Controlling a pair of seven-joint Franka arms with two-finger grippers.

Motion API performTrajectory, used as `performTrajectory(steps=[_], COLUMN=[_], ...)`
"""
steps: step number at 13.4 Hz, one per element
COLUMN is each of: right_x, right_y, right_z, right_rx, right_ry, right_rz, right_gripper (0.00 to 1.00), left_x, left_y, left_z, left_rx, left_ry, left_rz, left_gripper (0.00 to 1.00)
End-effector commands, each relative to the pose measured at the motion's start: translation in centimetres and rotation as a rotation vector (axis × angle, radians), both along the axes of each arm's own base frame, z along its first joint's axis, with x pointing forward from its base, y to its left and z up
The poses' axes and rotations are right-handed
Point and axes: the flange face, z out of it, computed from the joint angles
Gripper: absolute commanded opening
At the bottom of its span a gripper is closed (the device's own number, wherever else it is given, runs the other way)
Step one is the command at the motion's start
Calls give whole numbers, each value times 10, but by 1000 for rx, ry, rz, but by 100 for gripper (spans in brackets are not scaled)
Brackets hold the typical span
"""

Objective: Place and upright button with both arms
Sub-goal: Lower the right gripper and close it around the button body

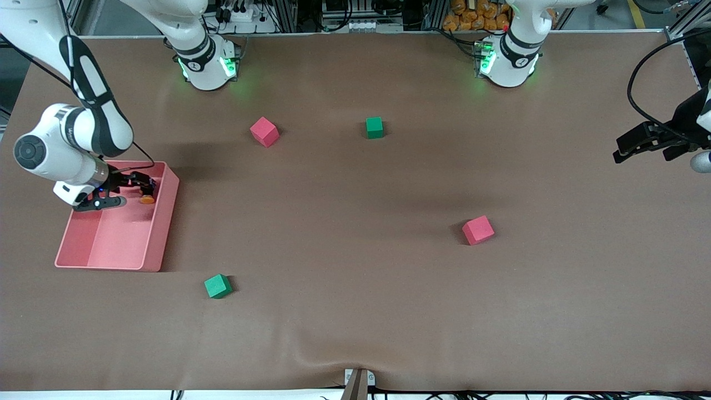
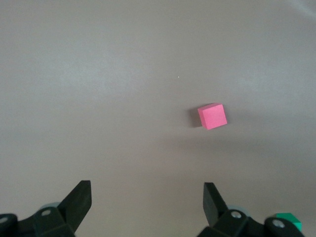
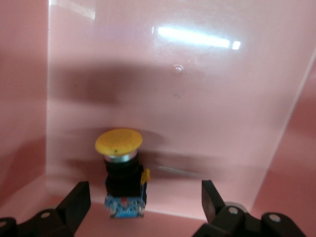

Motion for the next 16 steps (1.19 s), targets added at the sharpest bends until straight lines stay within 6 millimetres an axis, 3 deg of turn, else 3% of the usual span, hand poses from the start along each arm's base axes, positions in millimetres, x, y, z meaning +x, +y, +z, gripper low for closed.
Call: performTrajectory(steps=[1, 4, 10, 12, 13, 16], right_x=[-3, -7, -9, -9, -9, -9], right_y=[6, 17, 15, 15, 15, 15], right_z=[-10, -15, -25, -26, -25, -25], right_rx=[7, 17, 18, 19, 18, 18], right_ry=[-16, -6, -9, -8, -9, -9], right_rz=[36, 45, 39, 39, 39, 39], right_gripper=[100, 100, 100, 57, 40, 13], left_x=[0, 0, 0, 0, 0, 0], left_y=[0, 2, 2, 3, 3, 2], left_z=[2, 2, 2, 2, 2, 1], left_rx=[-7, -7, -6, -7, -7, -7], left_ry=[7, 7, 5, 7, 7, 8], left_rz=[-23, -22, -22, -20, -20, -20], left_gripper=[100, 100, 100, 100, 100, 100])
